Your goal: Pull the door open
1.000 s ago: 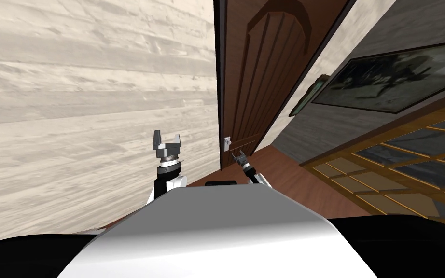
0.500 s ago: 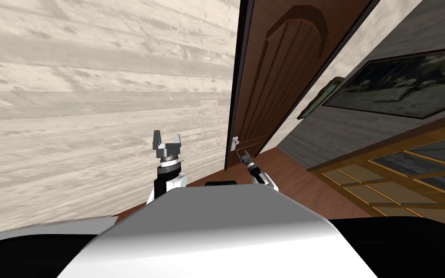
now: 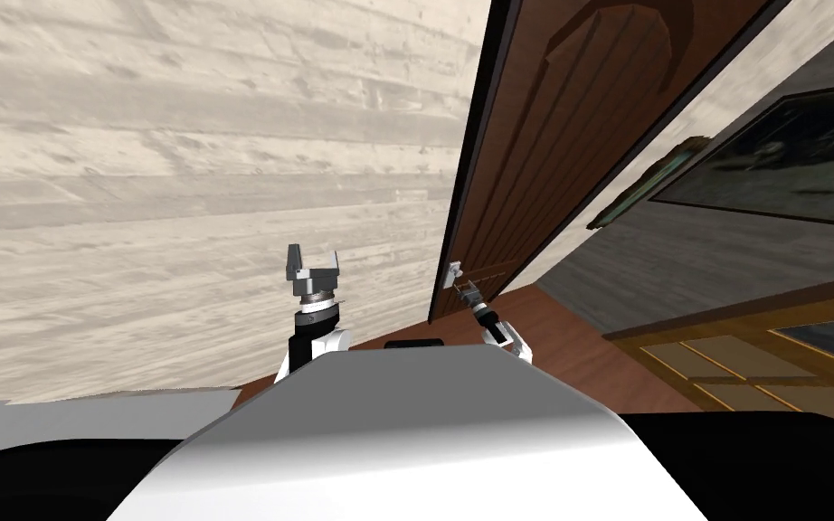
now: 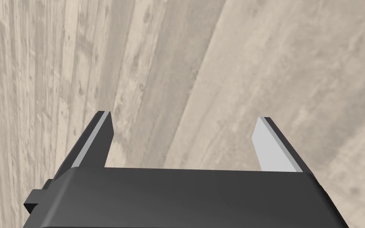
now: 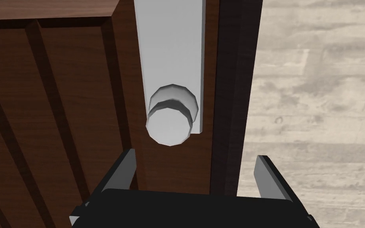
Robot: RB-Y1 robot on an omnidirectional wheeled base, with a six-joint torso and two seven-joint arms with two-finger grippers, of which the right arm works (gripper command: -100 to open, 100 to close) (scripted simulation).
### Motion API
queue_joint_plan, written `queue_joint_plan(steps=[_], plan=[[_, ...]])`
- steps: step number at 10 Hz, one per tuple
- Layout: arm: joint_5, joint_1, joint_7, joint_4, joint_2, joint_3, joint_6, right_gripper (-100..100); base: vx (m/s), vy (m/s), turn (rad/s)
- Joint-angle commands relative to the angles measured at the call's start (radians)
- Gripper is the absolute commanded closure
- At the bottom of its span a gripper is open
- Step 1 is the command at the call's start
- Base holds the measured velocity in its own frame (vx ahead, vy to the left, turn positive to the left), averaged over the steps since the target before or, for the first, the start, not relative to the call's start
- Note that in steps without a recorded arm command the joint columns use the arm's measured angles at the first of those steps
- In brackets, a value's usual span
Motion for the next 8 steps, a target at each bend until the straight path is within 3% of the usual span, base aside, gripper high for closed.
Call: queue_joint_plan(steps=[1,5,6,7,8], plan=[[-0.014,-0.022,-0.013,0.038,-0.018,-0.031,-0.015,-100,0.154,0.088,0.117],[-0.039,-0.053,-0.03,0.107,-0.049,-0.086,-0.05,-100,0.125,0.054,0.102],[-0.034,-0.044,-0.029,0.083,-0.045,-0.075,-0.036,-100,0.037,0.01,-0.009],[-0.034,-0.044,-0.029,0.083,-0.045,-0.075,-0.036,100,-0.01,-0.003,-0.007],[-0.034,-0.044,-0.029,0.083,-0.045,-0.075,-0.036,100,-0.008,-0.021,-0.008]])
